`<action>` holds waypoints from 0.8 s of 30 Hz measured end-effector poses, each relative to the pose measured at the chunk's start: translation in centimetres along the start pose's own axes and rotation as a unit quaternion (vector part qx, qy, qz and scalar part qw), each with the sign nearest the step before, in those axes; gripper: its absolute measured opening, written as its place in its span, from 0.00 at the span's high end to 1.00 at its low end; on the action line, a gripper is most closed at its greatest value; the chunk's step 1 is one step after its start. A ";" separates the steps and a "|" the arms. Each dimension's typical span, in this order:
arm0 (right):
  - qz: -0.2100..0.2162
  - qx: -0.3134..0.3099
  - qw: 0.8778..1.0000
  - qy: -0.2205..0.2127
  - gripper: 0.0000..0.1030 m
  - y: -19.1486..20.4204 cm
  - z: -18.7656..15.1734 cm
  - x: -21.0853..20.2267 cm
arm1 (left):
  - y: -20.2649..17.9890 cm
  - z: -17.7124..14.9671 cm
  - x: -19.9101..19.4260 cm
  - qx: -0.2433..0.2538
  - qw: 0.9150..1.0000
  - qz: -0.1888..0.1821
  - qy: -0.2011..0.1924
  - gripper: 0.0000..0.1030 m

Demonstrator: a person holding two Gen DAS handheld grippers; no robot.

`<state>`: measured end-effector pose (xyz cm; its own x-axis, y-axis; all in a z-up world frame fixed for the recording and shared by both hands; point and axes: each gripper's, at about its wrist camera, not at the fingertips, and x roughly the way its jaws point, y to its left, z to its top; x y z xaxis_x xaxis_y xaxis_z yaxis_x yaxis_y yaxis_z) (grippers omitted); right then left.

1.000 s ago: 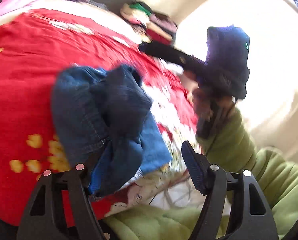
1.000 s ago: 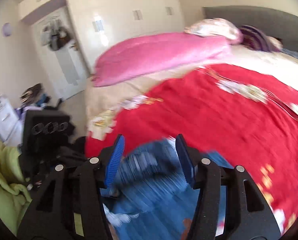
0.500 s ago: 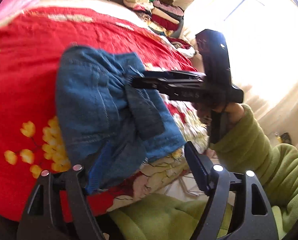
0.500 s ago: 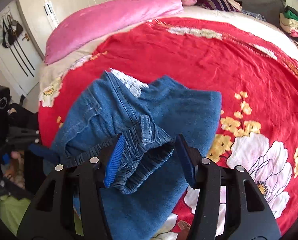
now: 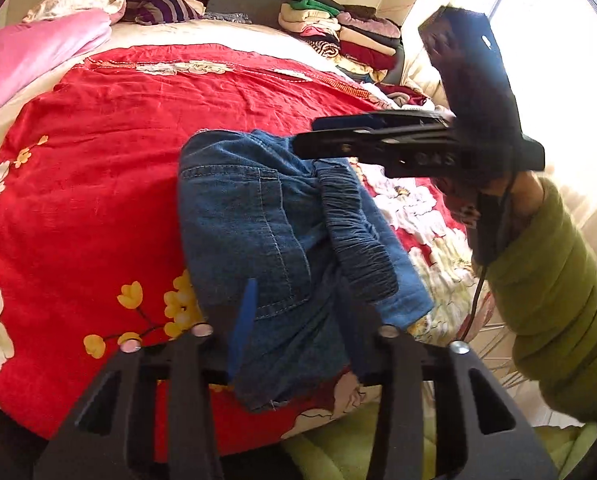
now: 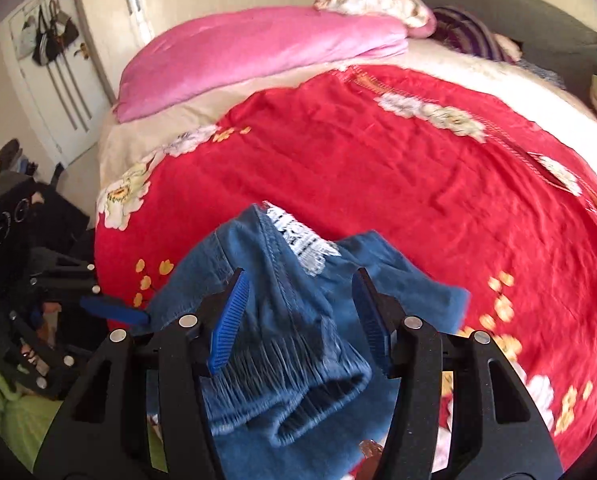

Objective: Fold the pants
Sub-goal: 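Fold the waistband end over onto the hem end with the right tool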

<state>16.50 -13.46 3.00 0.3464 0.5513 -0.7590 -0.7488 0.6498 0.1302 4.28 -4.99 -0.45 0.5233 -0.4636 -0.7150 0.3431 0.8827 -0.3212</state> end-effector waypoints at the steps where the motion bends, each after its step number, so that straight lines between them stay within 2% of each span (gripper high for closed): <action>1: 0.004 -0.006 1.000 0.006 0.55 0.1 0.3 0.6 | 0.1 -0.1 0.2 0.001 1.000 0.002 0.003 0.71; 3: 0.024 -0.020 0.999 0.029 0.55 0.5 0.6 1.9 | 0.2 -0.5 0.7 0.000 1.000 0.003 0.011 0.71; 5: 0.020 -0.030 0.998 0.050 0.54 0.6 0.6 3.4 | 0.3 -0.7 1.5 0.002 1.000 0.008 0.021 0.71; 6: 0.019 -0.030 0.998 0.058 0.58 0.7 0.6 4.0 | 0.4 -0.8 1.7 0.004 1.000 0.011 0.024 0.71; 7: 0.020 -0.031 0.997 0.063 0.87 0.7 0.6 4.5 | 0.4 -0.9 1.7 0.005 1.000 0.013 0.024 0.71; 8: 0.022 -0.037 0.997 0.062 0.97 1.1 0.8 4.8 | 0.4 -1.1 1.6 0.005 1.000 0.014 0.024 0.71; 12: 0.001 -0.079 0.997 0.028 0.97 3.7 2.1 4.5 | 0.4 -1.3 1.3 0.004 1.000 0.019 0.021 0.71; 15: -0.039 -0.105 0.992 0.048 0.96 4.3 2.6 6.5 | 0.4 -1.5 1.6 0.005 0.999 0.021 0.024 0.71; 18: -0.036 -0.093 0.993 0.060 0.96 3.6 2.5 7.9 | 0.2 -1.7 1.6 0.007 0.999 0.023 0.026 0.71; 22: -0.037 -0.070 0.996 0.044 0.93 3.2 2.6 7.4 | 0.1 -1.9 1.5 0.006 0.999 0.020 0.028 0.69; 23: -0.034 -0.065 0.997 0.036 0.90 3.2 2.6 6.8 | 0.1 -1.7 1.7 0.005 0.999 0.019 0.029 0.69; 24: -0.035 -0.062 0.997 0.029 0.83 3.2 2.6 6.4 | 0.0 -1.7 1.6 0.006 0.999 0.019 0.029 0.69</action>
<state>17.74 -6.50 0.22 0.3688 0.4735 -0.7998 -0.7896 0.6136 -0.0008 3.78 -5.59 -2.71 0.4900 -0.4245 -0.7614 0.3330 0.8983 -0.2866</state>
